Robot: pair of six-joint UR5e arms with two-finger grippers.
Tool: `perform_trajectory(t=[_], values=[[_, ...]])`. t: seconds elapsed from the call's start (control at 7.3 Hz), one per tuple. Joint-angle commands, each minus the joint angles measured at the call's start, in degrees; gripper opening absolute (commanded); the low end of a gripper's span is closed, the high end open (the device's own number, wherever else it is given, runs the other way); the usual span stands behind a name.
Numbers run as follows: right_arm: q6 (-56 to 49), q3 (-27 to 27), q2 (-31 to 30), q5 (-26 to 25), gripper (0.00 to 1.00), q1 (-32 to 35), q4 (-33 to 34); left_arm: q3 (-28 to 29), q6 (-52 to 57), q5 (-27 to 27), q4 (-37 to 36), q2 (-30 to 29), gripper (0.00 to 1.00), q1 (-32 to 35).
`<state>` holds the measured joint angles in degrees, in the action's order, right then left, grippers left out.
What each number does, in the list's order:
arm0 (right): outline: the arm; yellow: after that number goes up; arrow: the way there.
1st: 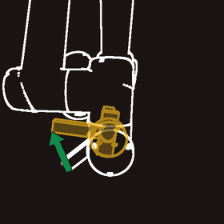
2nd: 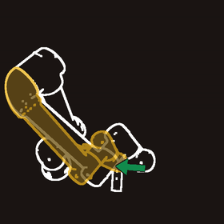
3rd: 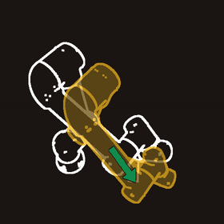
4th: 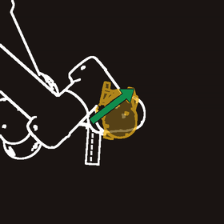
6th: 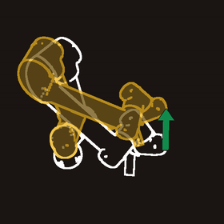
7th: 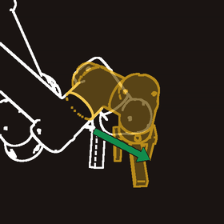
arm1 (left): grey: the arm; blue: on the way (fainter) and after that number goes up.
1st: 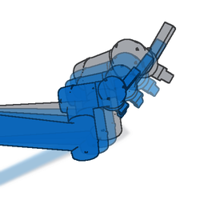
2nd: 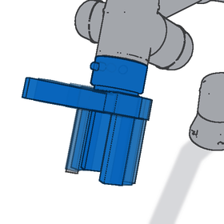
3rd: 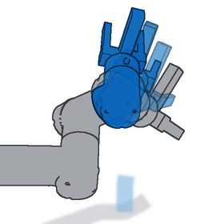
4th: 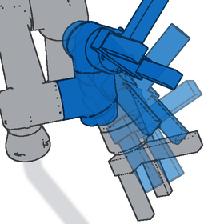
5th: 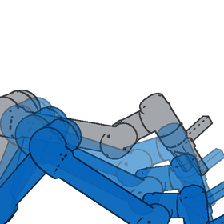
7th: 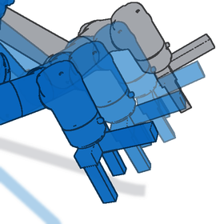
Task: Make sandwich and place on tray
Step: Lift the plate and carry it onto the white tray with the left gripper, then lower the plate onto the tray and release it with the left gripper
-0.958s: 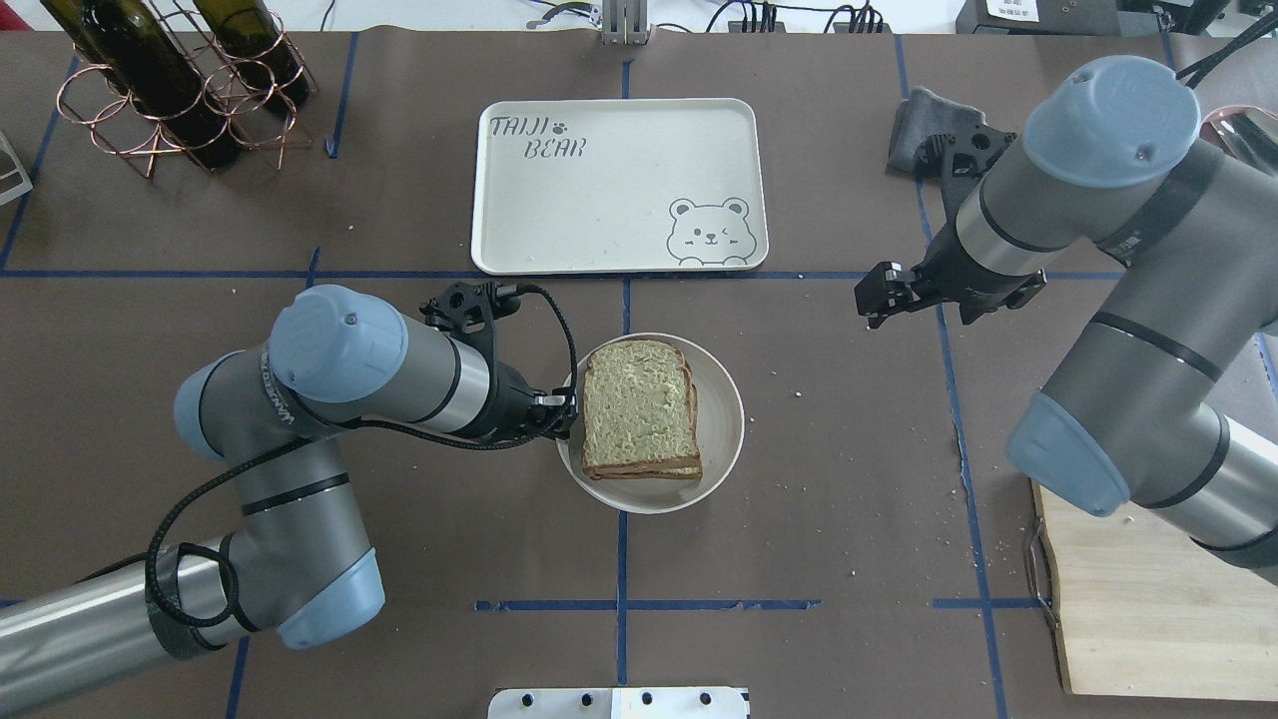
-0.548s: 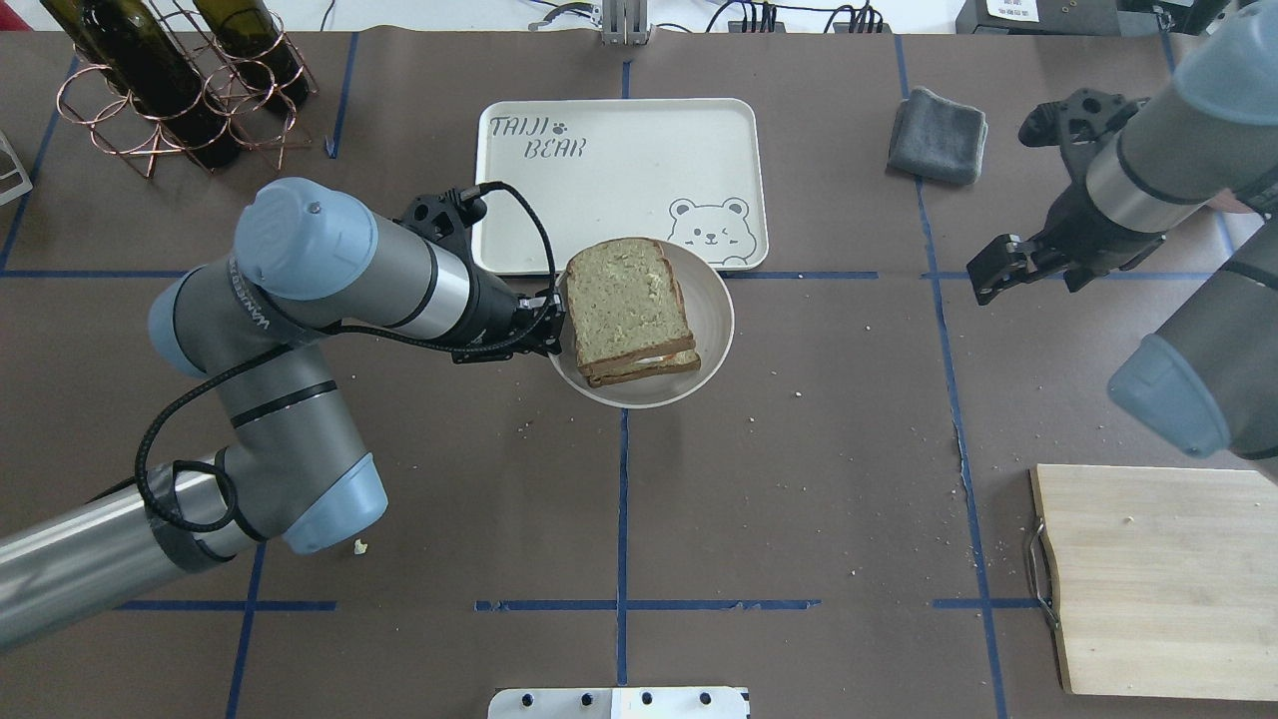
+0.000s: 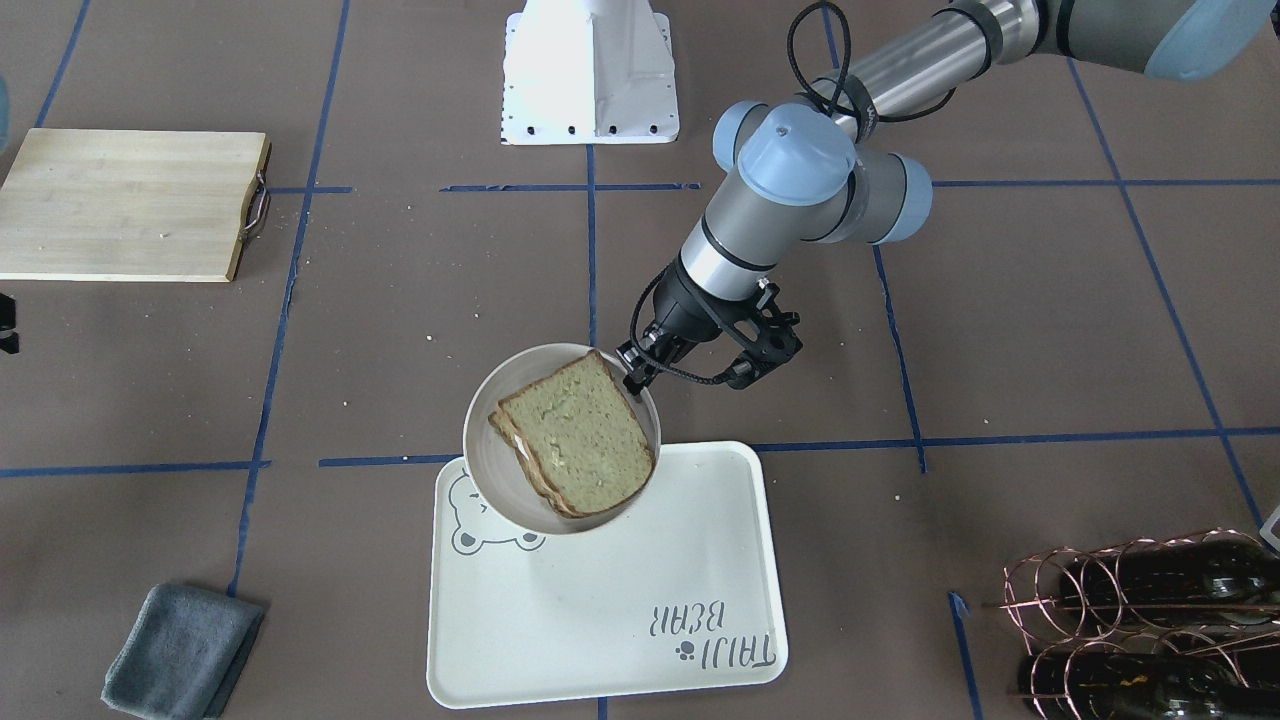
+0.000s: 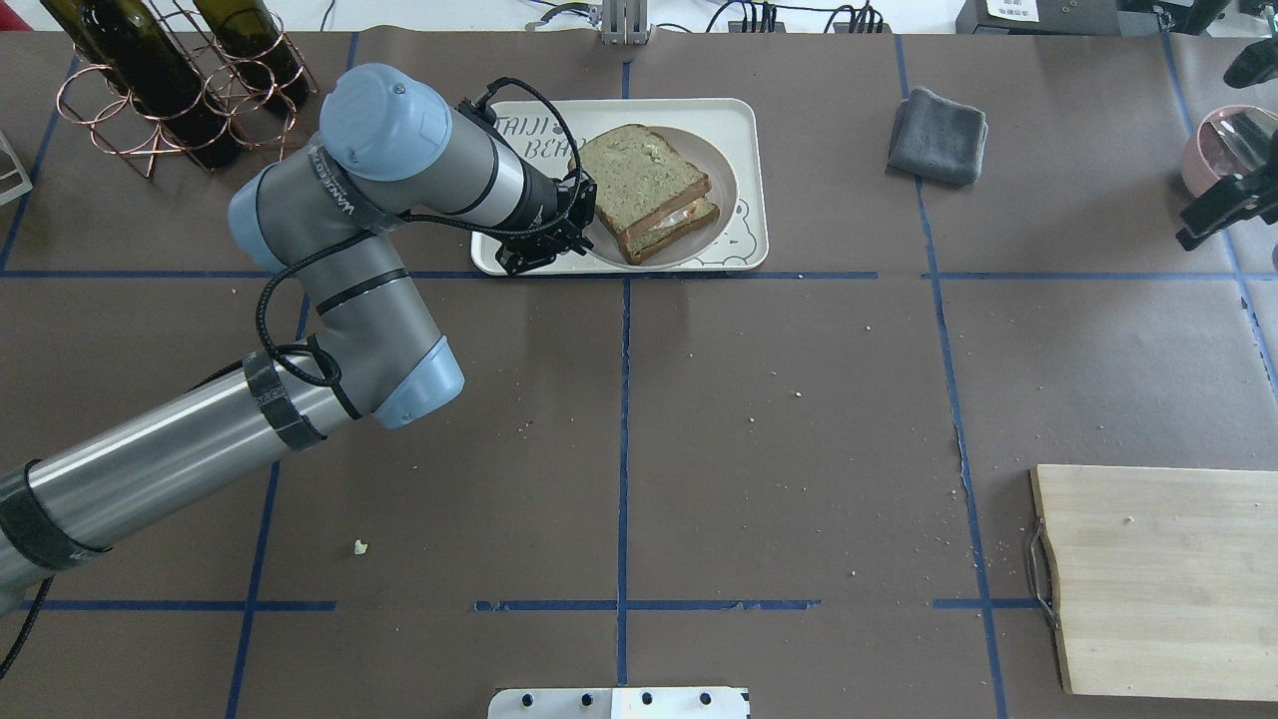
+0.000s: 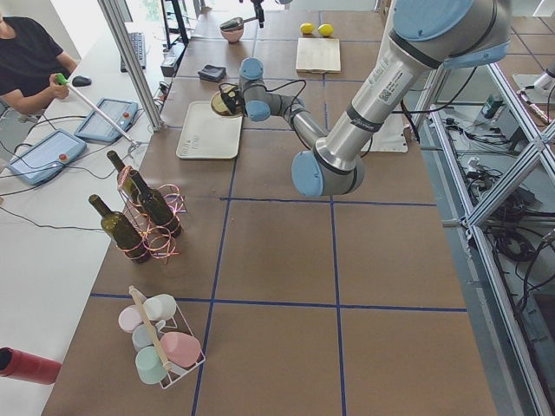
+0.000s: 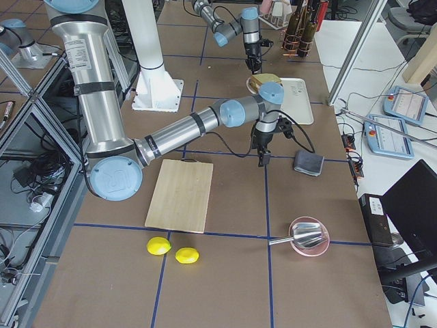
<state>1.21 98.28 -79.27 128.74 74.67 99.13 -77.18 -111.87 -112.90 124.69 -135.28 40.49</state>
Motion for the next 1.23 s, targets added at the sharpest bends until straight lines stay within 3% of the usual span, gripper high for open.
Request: perform_trajectory(t=[0.0, 0.55, 1.1], values=[[-5.3, -5.5, -0.9, 1.5, 1.0, 5.5, -0.3, 8.9, -3.1, 4.9, 3.8, -3.7, 0.0, 1.1], [-5.4, -5.6, -0.4, 1.4, 1.0, 5.6, -2.5, 22.8, -3.6, 10.6, 10.8, -8.5, 0.0, 0.9], [-5.4, -5.6, -1.3, 1.1, 1.0, 6.1, -4.2, 24.2, -1.1, 11.1, 10.9, -9.1, 0.0, -0.1]])
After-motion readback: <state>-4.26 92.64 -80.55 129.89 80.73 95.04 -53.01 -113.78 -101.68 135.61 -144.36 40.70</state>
